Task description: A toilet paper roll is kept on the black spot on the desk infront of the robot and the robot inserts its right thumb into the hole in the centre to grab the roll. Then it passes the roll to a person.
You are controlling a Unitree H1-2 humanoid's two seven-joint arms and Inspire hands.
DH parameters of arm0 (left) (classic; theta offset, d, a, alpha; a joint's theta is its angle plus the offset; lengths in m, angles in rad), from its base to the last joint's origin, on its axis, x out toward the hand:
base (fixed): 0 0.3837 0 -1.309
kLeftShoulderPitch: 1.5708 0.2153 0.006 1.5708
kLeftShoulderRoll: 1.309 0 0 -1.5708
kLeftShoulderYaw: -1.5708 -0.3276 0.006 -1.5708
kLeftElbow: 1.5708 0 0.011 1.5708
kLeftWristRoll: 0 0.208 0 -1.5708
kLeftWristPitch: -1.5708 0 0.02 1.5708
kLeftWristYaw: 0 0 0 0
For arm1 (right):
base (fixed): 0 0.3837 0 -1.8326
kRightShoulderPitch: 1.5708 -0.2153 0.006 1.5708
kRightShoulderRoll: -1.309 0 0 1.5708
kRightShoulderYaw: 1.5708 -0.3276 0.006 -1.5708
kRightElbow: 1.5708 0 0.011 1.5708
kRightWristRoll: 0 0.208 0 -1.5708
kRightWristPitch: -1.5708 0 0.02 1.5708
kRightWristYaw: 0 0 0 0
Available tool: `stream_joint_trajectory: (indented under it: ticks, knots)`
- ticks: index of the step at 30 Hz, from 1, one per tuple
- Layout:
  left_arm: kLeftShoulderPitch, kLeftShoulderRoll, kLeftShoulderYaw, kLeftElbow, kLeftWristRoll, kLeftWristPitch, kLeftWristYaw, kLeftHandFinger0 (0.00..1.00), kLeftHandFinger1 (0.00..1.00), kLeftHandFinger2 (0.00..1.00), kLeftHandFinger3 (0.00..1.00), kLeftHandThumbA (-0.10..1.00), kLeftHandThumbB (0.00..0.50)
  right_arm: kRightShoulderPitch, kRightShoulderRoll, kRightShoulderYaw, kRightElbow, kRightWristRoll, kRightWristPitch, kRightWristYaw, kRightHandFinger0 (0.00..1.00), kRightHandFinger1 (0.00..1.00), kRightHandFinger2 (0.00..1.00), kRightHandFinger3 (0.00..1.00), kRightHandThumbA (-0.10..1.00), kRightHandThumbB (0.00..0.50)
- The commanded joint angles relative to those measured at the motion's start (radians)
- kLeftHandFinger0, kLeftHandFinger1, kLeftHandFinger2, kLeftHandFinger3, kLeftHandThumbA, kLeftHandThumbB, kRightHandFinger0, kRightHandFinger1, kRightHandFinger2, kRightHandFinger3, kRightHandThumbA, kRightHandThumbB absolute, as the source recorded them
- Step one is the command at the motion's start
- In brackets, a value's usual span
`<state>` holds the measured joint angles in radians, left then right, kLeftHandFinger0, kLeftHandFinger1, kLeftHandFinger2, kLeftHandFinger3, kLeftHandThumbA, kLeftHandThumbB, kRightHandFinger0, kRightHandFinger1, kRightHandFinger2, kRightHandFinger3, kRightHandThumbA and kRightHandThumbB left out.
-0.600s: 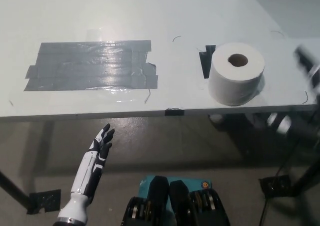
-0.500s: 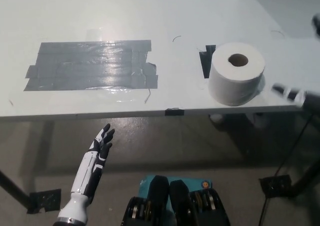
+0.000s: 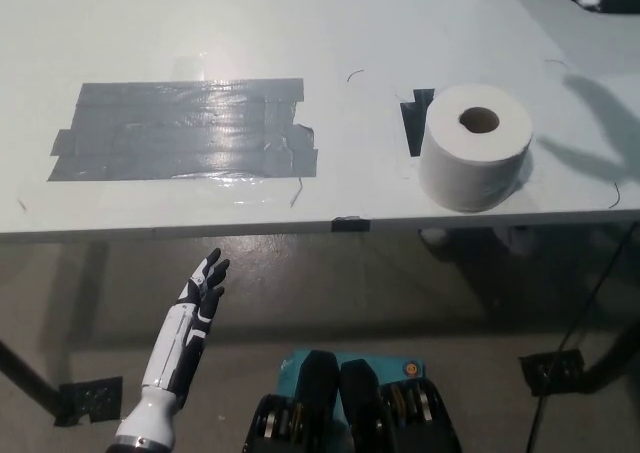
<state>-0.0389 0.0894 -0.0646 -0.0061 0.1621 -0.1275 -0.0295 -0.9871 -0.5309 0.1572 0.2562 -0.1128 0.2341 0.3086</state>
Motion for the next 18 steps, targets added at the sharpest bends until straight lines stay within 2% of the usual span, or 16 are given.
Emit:
stream_joint_trajectory:
  ticks: [1,2,5,6,12,14,18]
  knots:
    - [-0.011,0.002,-0.008,-0.069,0.015,-0.033,0.003,1.00,1.00,1.00,1.00,1.00,0.164,-0.461,-0.038,0.255,0.471,-0.139,0.167,0.432,1.00,1.00,1.00,1.00,0.94,0.362]
    - [-0.014,0.002,-0.009,-0.070,0.015,-0.032,0.002,1.00,1.00,1.00,1.00,1.00,0.174,-0.490,-0.018,0.283,0.529,-0.155,0.157,0.441,1.00,1.00,1.00,1.00,0.95,0.346]
    - [-0.020,0.003,-0.010,-0.067,0.018,-0.039,0.002,1.00,1.00,1.00,1.00,1.00,0.177,-0.550,0.025,0.344,0.657,-0.181,0.115,0.469,1.00,1.00,1.00,1.00,0.97,0.397]
    - [-0.022,0.003,-0.010,-0.065,0.019,-0.041,0.003,1.00,1.00,1.00,1.00,1.00,0.177,-0.566,0.035,0.361,0.690,-0.184,0.104,0.475,1.00,1.00,1.00,1.00,0.97,0.399]
    - [-0.021,0.002,-0.008,-0.065,0.014,-0.042,0.003,1.00,1.00,1.00,1.00,1.00,0.180,-0.642,0.121,0.420,0.877,-0.191,0.109,0.463,1.00,1.00,1.00,1.00,0.86,0.437]
    - [-0.024,0.001,-0.008,-0.067,0.015,-0.039,0.004,1.00,1.00,1.00,1.00,1.00,0.176,-0.662,0.137,0.451,0.920,-0.207,0.075,0.475,1.00,1.00,1.00,1.00,0.92,0.453]
    - [-0.031,0.003,-0.008,-0.062,0.009,-0.044,0.000,1.00,1.00,1.00,1.00,1.00,0.190,-0.680,0.163,0.497,0.991,-0.234,0.056,0.466,1.00,1.00,1.00,1.00,1.00,0.415]
